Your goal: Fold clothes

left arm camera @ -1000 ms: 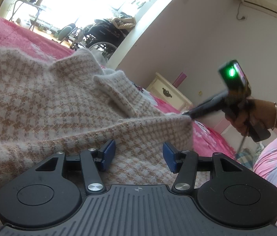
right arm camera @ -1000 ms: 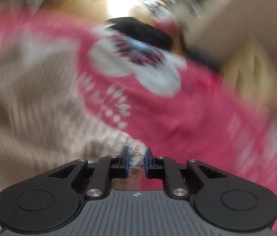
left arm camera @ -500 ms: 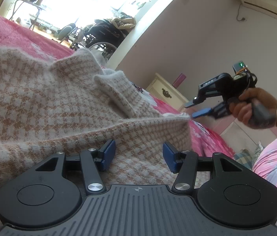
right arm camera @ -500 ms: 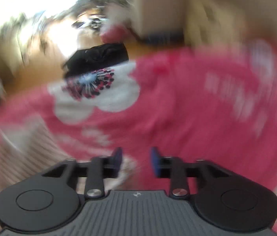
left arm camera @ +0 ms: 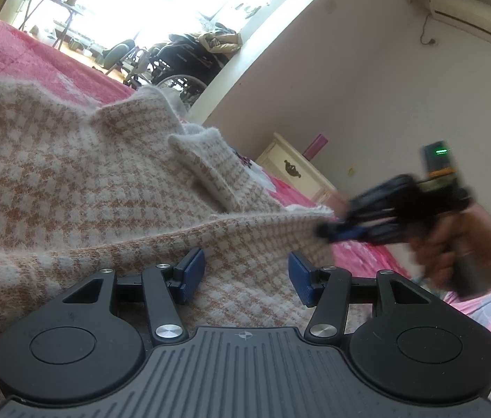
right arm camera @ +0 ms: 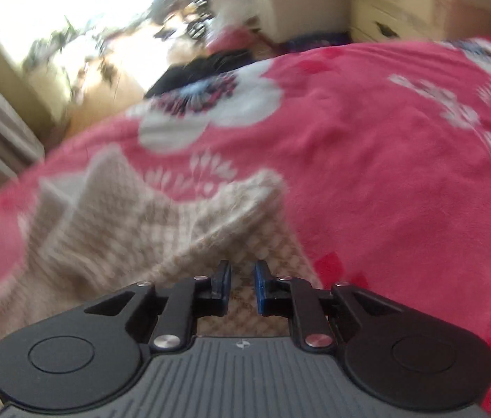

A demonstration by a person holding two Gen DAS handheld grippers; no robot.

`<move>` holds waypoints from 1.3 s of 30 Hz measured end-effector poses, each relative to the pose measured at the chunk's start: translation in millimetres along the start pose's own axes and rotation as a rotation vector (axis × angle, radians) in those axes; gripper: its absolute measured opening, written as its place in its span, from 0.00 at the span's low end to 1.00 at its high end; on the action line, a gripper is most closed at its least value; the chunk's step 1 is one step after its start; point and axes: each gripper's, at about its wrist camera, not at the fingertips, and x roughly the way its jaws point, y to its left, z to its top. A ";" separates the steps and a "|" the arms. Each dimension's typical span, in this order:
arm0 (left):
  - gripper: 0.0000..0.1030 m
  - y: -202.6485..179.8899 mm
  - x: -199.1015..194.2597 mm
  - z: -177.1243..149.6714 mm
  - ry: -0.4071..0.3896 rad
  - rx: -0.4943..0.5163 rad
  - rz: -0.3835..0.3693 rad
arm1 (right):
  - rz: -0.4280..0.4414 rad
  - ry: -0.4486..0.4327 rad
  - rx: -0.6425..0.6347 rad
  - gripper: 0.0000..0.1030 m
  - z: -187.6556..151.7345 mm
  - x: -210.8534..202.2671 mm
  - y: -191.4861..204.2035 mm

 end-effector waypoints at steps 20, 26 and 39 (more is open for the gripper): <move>0.52 1.4 -1.8 0.3 -0.006 -0.012 -0.007 | 0.205 -0.066 0.253 0.15 25.4 34.3 -52.9; 0.52 1.9 -1.9 0.6 -0.007 -0.014 -0.009 | 0.080 -0.064 0.204 0.14 30.6 57.1 -25.6; 0.52 3.0 -2.6 1.7 -0.007 -0.023 -0.013 | 0.288 0.050 -0.101 0.18 35.0 42.6 63.2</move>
